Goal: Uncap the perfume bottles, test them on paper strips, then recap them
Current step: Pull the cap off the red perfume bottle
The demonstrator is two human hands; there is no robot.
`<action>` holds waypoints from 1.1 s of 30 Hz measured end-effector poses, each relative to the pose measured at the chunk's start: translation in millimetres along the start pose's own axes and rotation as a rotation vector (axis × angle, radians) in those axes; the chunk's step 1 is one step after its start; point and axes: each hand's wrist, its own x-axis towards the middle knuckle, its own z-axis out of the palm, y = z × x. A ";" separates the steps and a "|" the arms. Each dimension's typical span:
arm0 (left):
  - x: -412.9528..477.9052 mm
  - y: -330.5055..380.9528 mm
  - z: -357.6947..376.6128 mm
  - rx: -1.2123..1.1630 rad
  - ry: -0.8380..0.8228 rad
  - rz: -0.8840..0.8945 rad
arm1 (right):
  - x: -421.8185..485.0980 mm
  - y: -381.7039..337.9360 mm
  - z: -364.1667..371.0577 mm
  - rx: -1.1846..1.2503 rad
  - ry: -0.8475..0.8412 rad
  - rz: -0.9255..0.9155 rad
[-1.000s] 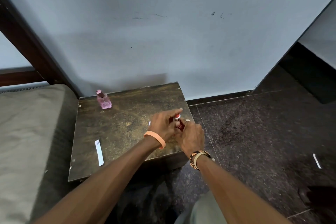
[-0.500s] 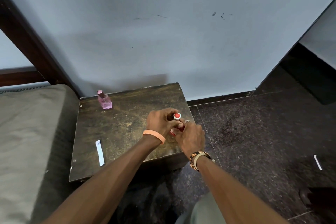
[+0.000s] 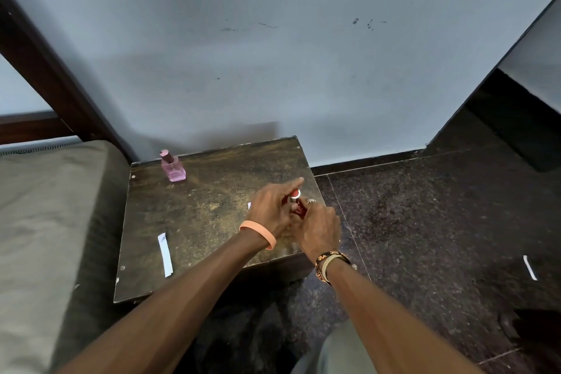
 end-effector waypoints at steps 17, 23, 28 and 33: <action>2.3 -5.9 -1.3 0.017 0.071 -0.026 | -0.2 -2.4 0.0 -0.007 -0.011 -0.009; 3.8 -2.1 -1.8 0.000 0.012 -0.005 | 0.0 -0.7 1.9 -0.006 -0.001 0.004; 4.4 -1.8 -4.9 0.019 0.059 -0.011 | -0.3 -0.2 0.0 -0.020 -0.013 0.006; 3.6 -8.9 -3.4 0.032 -0.024 0.050 | -0.1 -0.8 2.1 -0.011 0.003 0.025</action>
